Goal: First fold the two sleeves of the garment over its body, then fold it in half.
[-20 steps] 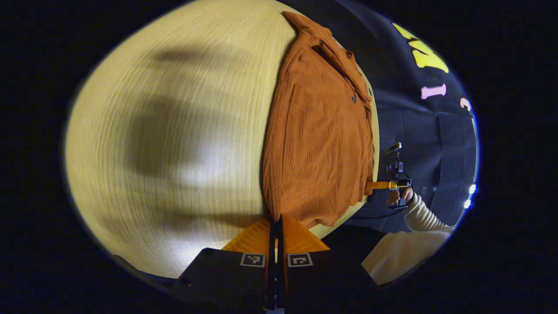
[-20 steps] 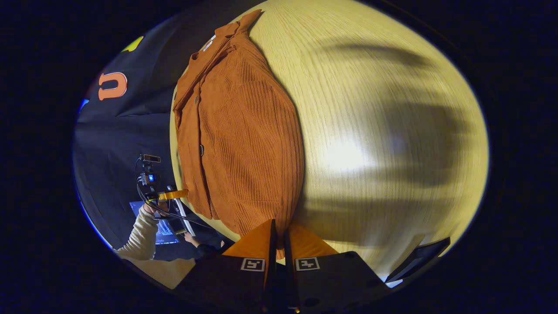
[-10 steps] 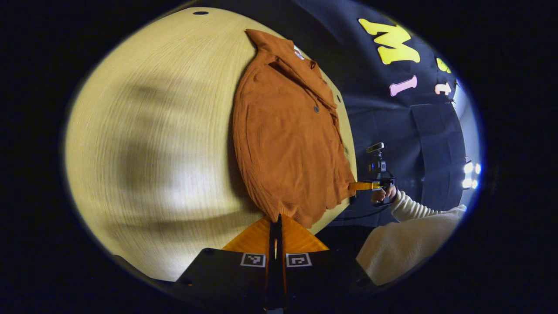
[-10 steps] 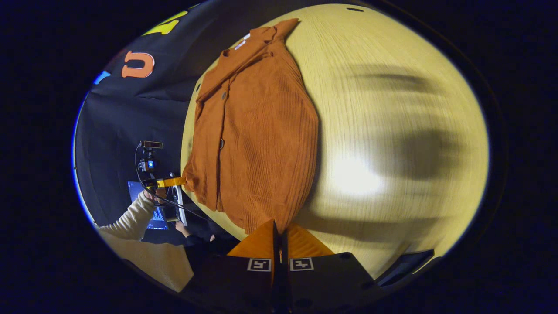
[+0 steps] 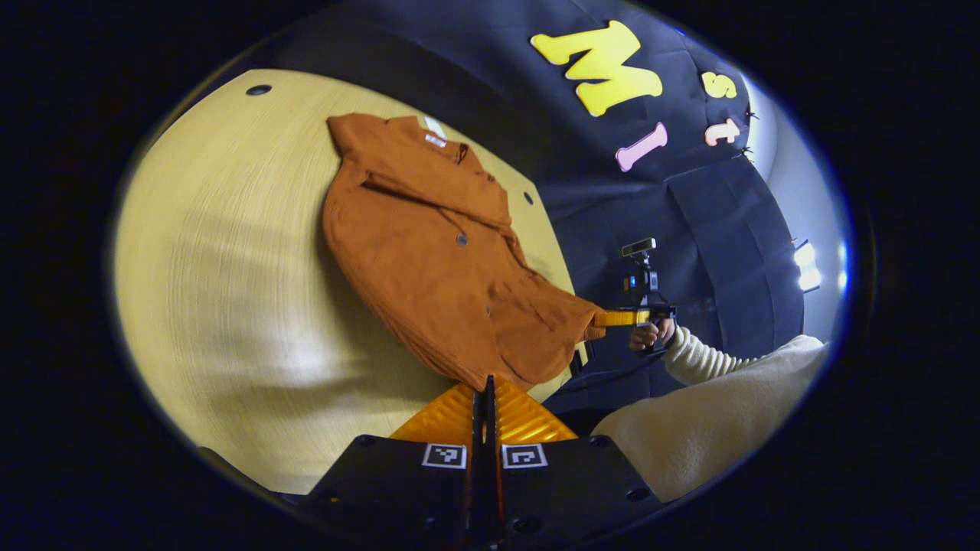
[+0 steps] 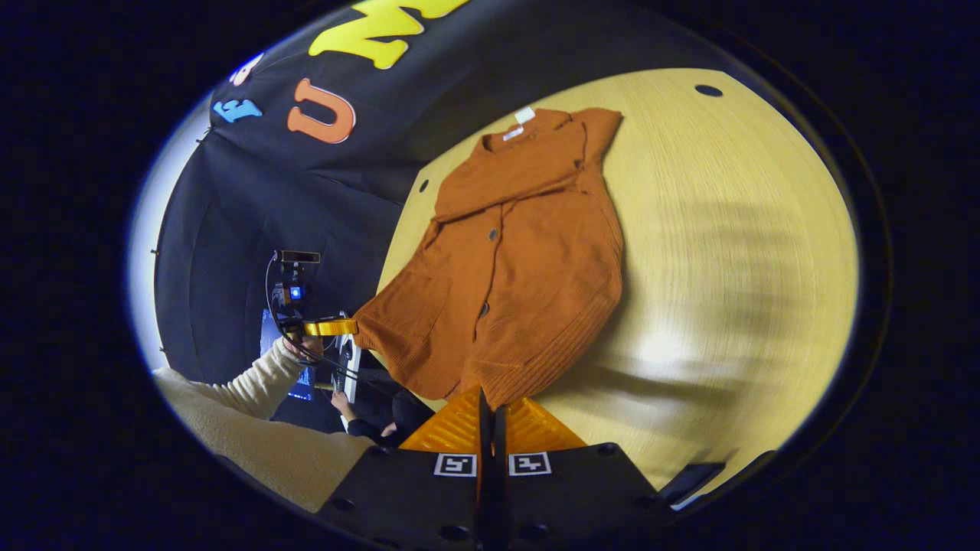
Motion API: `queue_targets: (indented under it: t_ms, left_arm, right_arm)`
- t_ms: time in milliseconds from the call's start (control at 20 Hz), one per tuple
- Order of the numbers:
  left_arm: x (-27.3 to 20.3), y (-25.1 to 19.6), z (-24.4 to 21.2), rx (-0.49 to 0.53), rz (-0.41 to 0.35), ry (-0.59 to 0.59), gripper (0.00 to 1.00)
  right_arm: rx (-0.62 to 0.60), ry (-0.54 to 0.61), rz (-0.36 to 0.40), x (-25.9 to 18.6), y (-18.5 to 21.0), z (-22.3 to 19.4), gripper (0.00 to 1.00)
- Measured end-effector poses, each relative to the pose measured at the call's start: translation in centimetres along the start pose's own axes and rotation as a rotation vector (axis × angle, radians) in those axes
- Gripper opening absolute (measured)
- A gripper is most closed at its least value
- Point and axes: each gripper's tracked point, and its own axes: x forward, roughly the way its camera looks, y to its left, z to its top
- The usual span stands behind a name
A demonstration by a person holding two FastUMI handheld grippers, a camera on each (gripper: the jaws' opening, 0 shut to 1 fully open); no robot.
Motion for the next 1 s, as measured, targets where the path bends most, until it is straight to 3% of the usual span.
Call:
queue_targets:
  t_ms: [350, 600, 800, 1000]
  left_arm:
    - [0.5, -1.9, 8.0, 0.098, 0.037, -0.071, 0.03]
    - [1.7, -0.7, 15.5, 0.088, 0.087, -0.115, 0.04]
    - [3.4, 2.7, 21.6, 0.066, 0.174, -0.167, 0.03]
    - [6.1, 7.3, 25.0, 0.007, 0.238, -0.183, 0.03]
  right_arm:
    - [-0.120, -0.069, 0.046, -1.4, 5.8, 9.9, 0.01]
    - [-0.170, -0.146, 0.054, -0.5, 7.6, 19.2, 0.01]
    - [-0.210, -0.201, 0.002, 1.4, 5.7, 25.9, 0.01]
    - [-0.138, -0.276, -0.022, 5.3, 2.8, 32.5, 0.01]
